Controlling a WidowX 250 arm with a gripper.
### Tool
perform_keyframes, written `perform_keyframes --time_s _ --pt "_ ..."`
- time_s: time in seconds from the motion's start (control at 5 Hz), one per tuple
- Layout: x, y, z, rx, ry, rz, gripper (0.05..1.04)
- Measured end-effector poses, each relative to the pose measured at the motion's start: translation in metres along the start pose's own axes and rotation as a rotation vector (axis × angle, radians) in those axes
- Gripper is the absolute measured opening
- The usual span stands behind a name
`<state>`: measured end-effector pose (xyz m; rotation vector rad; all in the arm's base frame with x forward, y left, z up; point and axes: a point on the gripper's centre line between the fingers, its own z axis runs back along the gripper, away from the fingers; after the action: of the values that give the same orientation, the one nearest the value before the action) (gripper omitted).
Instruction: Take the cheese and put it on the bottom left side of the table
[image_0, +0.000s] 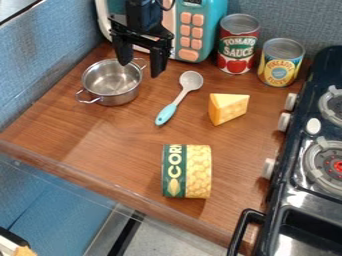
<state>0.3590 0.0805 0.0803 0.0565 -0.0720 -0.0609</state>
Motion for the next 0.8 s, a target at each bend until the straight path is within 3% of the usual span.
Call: perform_keyframes --time_s 0.2,0.4,0.8 --pt "-0.003 -0.002 -0.016 -0.012 0.047 -0.01 1.001" --pt "0.02 -0.024 -0.018 -0.004 0.057 -0.133 1.001" --pt "0.065 -0.072 -0.022 -0.023 0.008 -0.402 1.001"
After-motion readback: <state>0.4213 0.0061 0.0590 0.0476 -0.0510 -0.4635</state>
